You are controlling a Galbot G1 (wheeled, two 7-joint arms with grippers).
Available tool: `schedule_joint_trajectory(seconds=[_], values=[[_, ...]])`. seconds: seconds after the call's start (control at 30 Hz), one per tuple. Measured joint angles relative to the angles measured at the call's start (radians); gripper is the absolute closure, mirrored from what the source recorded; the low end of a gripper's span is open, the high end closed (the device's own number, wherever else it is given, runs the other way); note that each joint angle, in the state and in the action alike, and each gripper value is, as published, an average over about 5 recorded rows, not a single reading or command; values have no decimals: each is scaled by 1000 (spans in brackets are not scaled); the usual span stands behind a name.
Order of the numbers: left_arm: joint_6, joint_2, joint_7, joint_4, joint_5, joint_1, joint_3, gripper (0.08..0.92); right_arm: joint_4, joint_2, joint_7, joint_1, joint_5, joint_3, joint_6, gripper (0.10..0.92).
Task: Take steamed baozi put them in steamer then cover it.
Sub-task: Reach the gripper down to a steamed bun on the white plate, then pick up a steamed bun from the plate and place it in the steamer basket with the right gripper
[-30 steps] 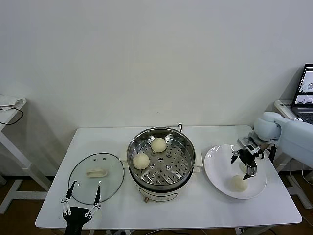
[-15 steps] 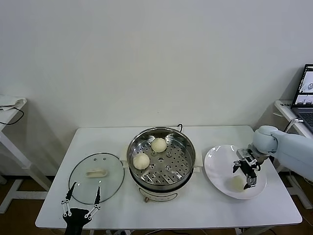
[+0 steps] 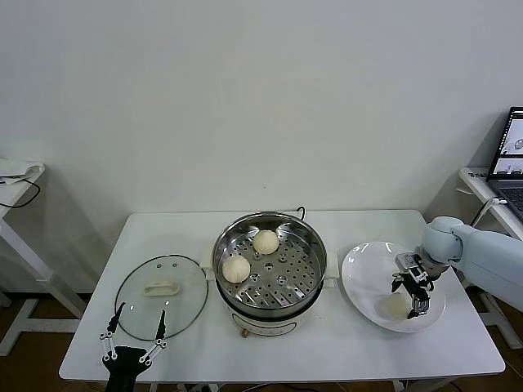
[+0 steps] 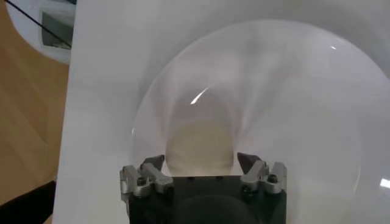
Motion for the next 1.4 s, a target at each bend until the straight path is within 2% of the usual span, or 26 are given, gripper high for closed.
schedule_joint_trajectory(seconds=[0.17, 0.37, 0.53, 0.93, 1.17, 1.4], values=[[0, 2, -1, -2, 0, 3, -1, 177, 12, -10, -2, 1, -3, 11, 3, 385], [2, 9, -1, -5, 0, 5, 0, 177, 38, -14, -29, 52, -8, 38, 30, 389], [5, 12, -1, -9, 0, 6, 3, 177, 74, 10, -65, 158, -5, 51, 113, 384], [10, 3, -2, -25, 5, 19, 13, 177, 276, 206, -84, 462, 6, -5, 376, 381], [8, 3, -3, -33, 3, 25, 4, 177, 407, 319, -70, 491, -54, -36, 475, 383], [6, -3, -4, -37, 2, 23, 3, 177, 460, 377, -51, 462, -140, -66, 564, 433]])
